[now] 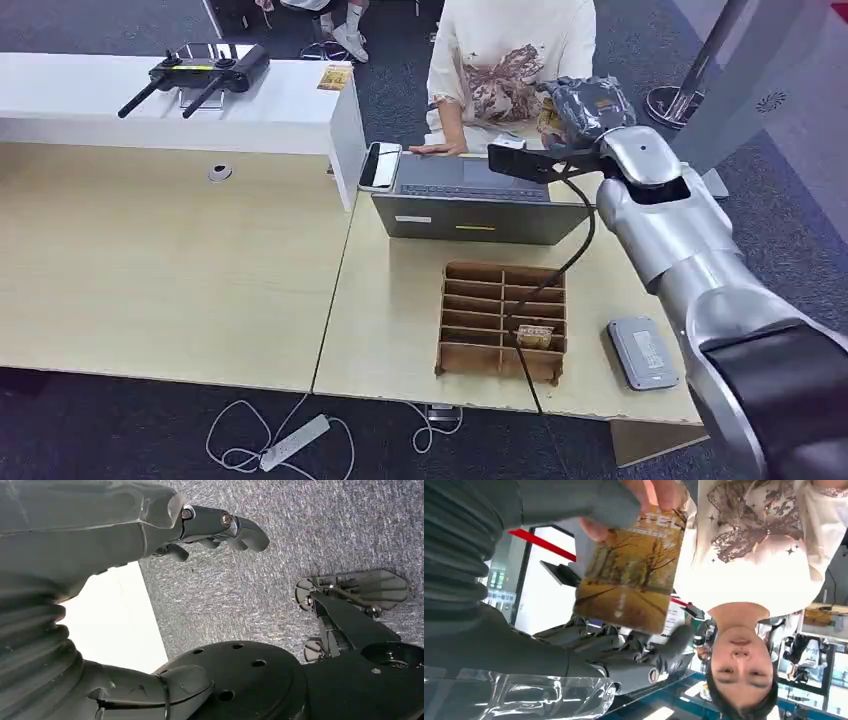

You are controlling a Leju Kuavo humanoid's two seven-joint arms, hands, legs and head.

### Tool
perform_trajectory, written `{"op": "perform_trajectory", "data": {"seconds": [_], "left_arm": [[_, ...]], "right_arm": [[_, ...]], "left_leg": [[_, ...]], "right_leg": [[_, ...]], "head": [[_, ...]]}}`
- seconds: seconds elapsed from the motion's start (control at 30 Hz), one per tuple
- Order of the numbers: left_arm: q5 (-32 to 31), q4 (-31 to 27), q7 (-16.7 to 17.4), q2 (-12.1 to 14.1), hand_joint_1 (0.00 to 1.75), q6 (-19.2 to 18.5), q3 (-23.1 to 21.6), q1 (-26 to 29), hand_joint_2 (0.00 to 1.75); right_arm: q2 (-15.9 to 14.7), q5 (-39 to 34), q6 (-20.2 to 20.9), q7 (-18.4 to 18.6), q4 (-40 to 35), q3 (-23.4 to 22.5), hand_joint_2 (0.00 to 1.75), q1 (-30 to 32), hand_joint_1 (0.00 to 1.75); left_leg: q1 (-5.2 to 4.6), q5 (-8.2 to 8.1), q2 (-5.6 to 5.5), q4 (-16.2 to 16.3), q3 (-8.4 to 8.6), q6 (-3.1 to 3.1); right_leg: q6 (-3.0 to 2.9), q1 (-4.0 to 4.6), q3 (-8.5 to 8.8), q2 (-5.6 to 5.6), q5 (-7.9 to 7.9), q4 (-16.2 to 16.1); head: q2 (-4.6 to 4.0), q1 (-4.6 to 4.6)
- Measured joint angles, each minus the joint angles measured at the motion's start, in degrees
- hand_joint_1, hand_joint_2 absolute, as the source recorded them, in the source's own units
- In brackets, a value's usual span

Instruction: Pass the card to the sensor for recognition and then transmit it.

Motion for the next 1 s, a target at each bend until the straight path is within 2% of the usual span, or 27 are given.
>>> {"op": "perform_trajectory", "data": {"seconds": [0.2,0.3,0.37,0.43,0.5,0.57,0.67,0.73,0.83,0.9,1.0], "left_arm": [[-0.1,0.0,0.0,0.0,0.00,0.1,0.0,0.0,1.75],[-0.2,0.0,0.0,0.0,0.00,0.2,0.0,0.0,1.75],[-0.4,0.0,0.0,0.0,0.00,0.4,0.0,0.0,1.75],[-0.4,0.0,0.0,0.0,0.00,0.6,0.0,0.0,1.75],[-0.4,0.0,0.0,0.0,0.00,0.6,0.0,0.0,1.75],[-0.4,0.0,0.2,0.0,0.00,0.8,0.0,0.0,1.75],[-0.1,0.0,0.7,-0.1,0.00,1.3,0.0,0.1,1.75],[0.0,0.0,1.0,-0.1,0.00,1.6,0.0,0.1,1.75],[0.5,0.0,1.6,-0.3,0.00,2.0,0.2,0.2,1.75],[0.5,0.0,1.6,-0.3,0.00,2.1,0.4,0.2,1.75],[0.6,0.0,1.6,-0.3,0.00,2.4,0.6,0.4,1.75]], "right_arm": [[0.0,-1.8,-3.3,-1.1,-0.1,-0.7,1.75,0.1,0.00],[0.0,-6.8,-9.1,-5.7,-1.8,-2.9,1.75,1.2,0.00],[0.0,-10.9,-11.2,-9.1,-3.2,-4.8,1.75,2.2,0.00],[0.0,-15.4,-11.6,-12.2,-4.7,-7.2,1.75,3.4,0.00],[0.1,-21.4,-10.8,-15.7,-6.8,-9.6,1.75,4.8,0.00],[0.5,-30.6,-8.5,-19.5,-10.2,-13.1,1.75,7.1,0.00],[1.0,-41.7,-6.3,-22.0,-15.2,-17.1,1.75,10.3,0.00],[1.1,-47.1,-7.2,-22.4,-18.2,-18.6,1.75,12.2,0.00],[1.2,-61.2,-8.8,-22.1,-25.0,-19.7,1.75,16.7,0.00],[1.1,-67.1,-9.3,-22.3,-29.1,-19.9,1.75,20.1,0.00],[0.0,-77.2,-6.6,-21.4,-35.9,-19.9,1.75,26.0,0.00]], "left_leg": [[-0.01,0.00,0.00,0.0,0.00,0.00],[-0.01,0.00,0.01,0.0,0.00,0.00],[0.00,0.00,0.00,0.0,0.00,0.00],[0.00,0.00,-0.01,0.0,-0.01,0.00],[0.00,0.00,-0.02,0.0,-0.01,0.00],[0.00,0.00,-0.01,0.0,-0.01,0.00],[0.00,0.00,-0.03,0.0,-0.01,0.00],[0.00,0.00,-0.04,0.0,-0.01,0.00],[0.00,-0.01,-0.02,0.0,0.00,0.00],[0.00,-0.02,-0.01,0.0,0.01,0.00],[0.00,-0.02,-0.03,0.0,-0.01,0.01]], "right_leg": [[0.00,-0.01,0.00,0.00,0.00,0.0],[0.00,-0.01,0.00,0.01,0.00,0.0],[0.00,0.00,0.00,0.00,0.00,0.0],[0.00,0.00,0.00,-0.01,0.00,0.0],[0.00,0.00,0.00,-0.02,0.00,0.0],[0.00,0.00,0.00,-0.01,0.00,0.0],[0.00,0.00,0.00,-0.03,0.00,0.0],[0.00,0.00,0.00,-0.04,-0.01,0.0],[0.00,0.00,0.00,-0.02,-0.01,0.0],[0.00,0.00,-0.01,-0.01,-0.01,0.0],[0.00,0.00,-0.02,-0.03,-0.02,-0.1]], "head": [[0.00,0.00],[0.00,0.00],[0.00,0.02],[0.00,0.00],[0.00,0.02],[0.00,0.02],[0.00,0.02],[0.00,0.00],[0.00,0.02],[0.00,0.00],[0.00,0.02]]}}
